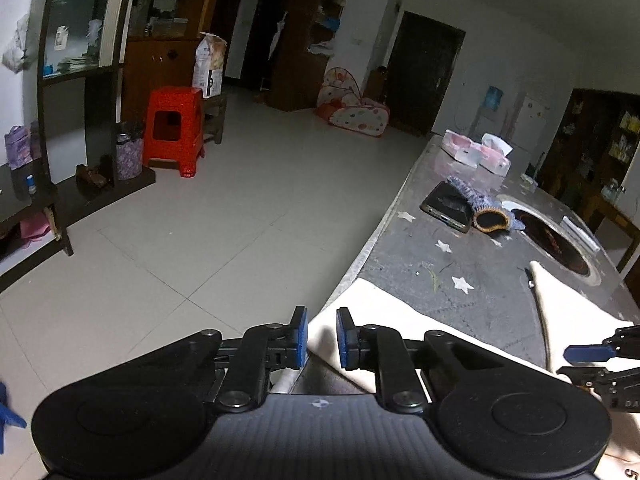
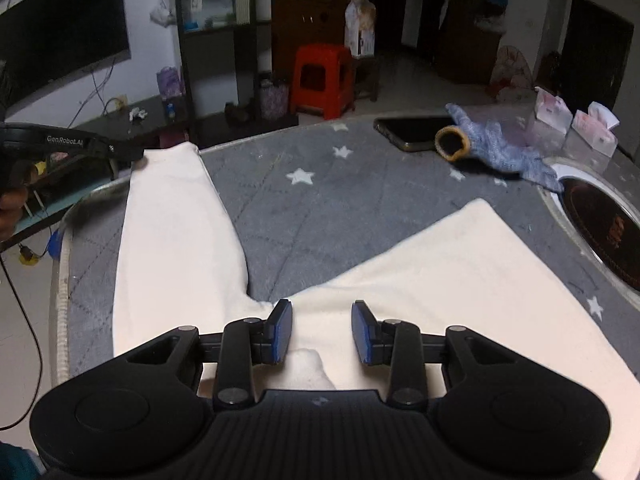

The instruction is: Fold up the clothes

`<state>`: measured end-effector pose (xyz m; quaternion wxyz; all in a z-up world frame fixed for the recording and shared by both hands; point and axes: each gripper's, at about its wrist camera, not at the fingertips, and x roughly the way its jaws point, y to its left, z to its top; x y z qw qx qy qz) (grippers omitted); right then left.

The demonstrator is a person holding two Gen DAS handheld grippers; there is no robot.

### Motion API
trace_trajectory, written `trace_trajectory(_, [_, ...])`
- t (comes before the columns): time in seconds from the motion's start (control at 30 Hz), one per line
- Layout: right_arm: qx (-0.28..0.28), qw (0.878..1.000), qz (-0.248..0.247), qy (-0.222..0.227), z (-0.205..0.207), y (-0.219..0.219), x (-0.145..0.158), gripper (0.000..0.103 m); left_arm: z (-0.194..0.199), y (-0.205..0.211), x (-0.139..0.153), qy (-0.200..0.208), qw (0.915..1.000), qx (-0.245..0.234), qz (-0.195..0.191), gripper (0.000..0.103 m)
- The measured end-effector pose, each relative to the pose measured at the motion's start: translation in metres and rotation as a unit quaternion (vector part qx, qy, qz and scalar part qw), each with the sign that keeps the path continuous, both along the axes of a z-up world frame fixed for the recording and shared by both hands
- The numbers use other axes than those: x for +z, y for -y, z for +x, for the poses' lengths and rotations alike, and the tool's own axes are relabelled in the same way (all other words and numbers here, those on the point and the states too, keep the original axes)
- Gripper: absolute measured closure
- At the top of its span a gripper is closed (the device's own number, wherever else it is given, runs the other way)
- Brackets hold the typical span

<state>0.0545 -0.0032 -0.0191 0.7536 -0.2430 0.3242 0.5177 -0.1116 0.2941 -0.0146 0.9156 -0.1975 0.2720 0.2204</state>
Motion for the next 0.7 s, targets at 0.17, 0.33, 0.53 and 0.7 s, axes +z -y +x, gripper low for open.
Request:
trace_trajectory(0.17, [-0.005, 1.0, 0.008, 0.003, -0.001, 0.007, 0.011, 0.07, -0.002, 0.001, -0.004, -0.008, 0.9999, 0.006, -0.004, 0.062])
trace_trajectory(0.33, [-0.006, 1.0, 0.025, 0.013, -0.007, 0.023, 0.031, 0.07, 0.006, 0.0, -0.012, -0.011, 0.9998, -0.007, -0.017, 0.064])
trace_trajectory(0.53, [-0.004, 0.998, 0.051, 0.035, -0.022, 0.048, 0.057, 0.07, 0.006, -0.003, -0.014, -0.007, 0.9998, 0.017, -0.011, 0.095])
trace_trajectory(0.7, [-0.017, 0.997, 0.064, 0.048, -0.03, 0.074, 0.076, 0.07, 0.01, 0.019, 0.013, 0.026, 0.9996, -0.005, 0.0, 0.097])
